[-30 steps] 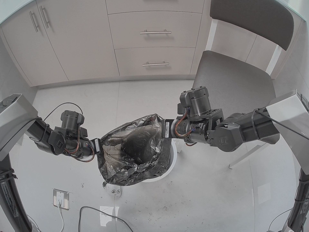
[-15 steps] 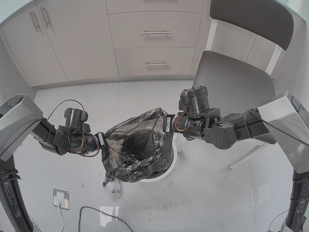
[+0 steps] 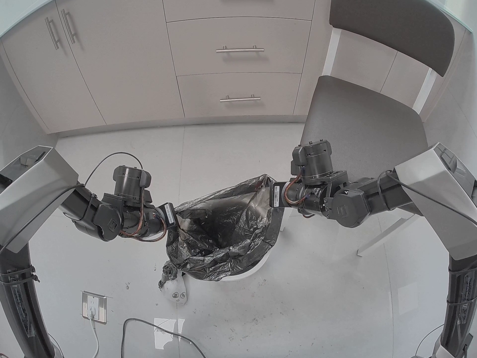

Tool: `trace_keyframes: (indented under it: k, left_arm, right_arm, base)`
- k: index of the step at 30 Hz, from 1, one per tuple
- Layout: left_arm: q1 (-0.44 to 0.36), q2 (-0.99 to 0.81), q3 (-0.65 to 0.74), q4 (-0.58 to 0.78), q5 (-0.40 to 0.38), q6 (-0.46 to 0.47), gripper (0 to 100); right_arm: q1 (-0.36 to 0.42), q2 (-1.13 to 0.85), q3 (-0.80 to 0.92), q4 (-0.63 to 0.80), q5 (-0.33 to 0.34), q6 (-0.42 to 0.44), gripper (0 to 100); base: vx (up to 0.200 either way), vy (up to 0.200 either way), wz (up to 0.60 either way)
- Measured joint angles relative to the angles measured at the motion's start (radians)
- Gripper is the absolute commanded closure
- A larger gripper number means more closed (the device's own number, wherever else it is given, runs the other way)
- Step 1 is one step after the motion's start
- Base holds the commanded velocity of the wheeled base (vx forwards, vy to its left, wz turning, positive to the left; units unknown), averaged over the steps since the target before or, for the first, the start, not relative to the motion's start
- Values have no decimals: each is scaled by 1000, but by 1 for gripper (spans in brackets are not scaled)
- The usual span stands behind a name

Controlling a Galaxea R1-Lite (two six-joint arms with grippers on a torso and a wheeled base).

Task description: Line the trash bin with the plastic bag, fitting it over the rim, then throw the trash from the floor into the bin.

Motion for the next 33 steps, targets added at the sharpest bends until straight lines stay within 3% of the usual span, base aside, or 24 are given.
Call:
trace_keyframes:
  k: [17,24,33]
  left_arm:
    - [-28,10,1,7,6,-16,100]
    - [-27,30,-10,0,8,-14,100]
    - [-15,50,-34,0,39,-6,100]
  right_arm:
    - [19,-44,171,-2,14,-14,100]
    - [42,-39,214,-75,3,-21,100]
    - [83,-17,204,-78,-76,-81,100]
  base:
    - [0,0,0]
    - [0,0,0]
    - [0,0,0]
